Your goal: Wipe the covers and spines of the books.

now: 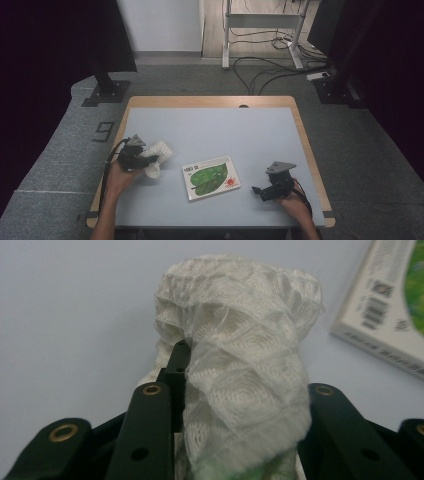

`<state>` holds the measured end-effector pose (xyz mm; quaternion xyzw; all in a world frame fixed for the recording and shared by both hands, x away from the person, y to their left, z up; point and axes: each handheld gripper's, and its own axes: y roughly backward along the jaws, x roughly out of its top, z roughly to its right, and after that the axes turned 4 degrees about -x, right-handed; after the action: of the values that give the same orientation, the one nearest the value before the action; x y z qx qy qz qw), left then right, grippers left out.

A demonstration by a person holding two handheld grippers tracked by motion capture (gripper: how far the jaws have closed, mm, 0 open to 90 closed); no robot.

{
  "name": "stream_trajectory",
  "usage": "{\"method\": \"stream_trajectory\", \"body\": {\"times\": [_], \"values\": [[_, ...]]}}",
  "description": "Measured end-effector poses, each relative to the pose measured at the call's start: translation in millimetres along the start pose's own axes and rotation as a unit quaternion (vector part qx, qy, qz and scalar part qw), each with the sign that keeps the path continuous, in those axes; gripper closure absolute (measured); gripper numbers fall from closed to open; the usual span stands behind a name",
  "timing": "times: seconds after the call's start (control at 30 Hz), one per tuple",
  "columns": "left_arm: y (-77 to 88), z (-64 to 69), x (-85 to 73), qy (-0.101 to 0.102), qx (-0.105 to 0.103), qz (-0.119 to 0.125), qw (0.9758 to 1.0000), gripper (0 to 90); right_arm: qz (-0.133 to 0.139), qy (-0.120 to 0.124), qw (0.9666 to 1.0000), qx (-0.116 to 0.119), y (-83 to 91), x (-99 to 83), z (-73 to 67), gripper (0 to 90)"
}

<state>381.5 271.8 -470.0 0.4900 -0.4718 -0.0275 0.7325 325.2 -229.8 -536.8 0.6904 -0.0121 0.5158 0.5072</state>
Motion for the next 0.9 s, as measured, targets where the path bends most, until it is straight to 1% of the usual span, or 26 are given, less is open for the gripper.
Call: {"method": "stream_trajectory", "body": {"times": [0.07,0.2,0.37,0.47,0.6,0.77,0.9], "values": [[1.9,5.4,3.9,-0.003,-0.010,0.003,0.9999,62.5,0.000,0.000,1.0000,0.000,0.0,0.0,0.0,0.0],[4.4,17.6,12.3,-0.015,-0.026,0.008,0.9995,62.4,0.000,0.000,1.0000,0.000,0.0,0.0,0.0,0.0],[4.5,30.2,19.7,-0.030,-0.034,0.010,0.9989,62.3,0.001,0.000,1.0000,0.001,0.0,-0.1,0.0,0.0],[3.6,33.3,21.0,-0.031,-0.041,0.011,0.9986,62.3,0.001,0.000,1.0000,0.001,0.0,-0.1,-0.1,0.0],[-0.1,40.2,23.1,-0.034,-0.052,0.011,0.9980,62.3,0.001,0.000,1.0000,0.000,0.1,-0.1,-0.1,0.0],[-9.1,54.5,28.4,-0.051,-0.064,0.005,0.9966,62.1,0.001,0.000,1.0000,0.000,0.0,-0.1,-0.1,0.0],[-17.0,64.0,32.9,-0.063,-0.069,0.003,0.9957,61.8,0.001,0.000,1.0000,-0.001,0.0,-0.1,-0.2,0.0]]}}
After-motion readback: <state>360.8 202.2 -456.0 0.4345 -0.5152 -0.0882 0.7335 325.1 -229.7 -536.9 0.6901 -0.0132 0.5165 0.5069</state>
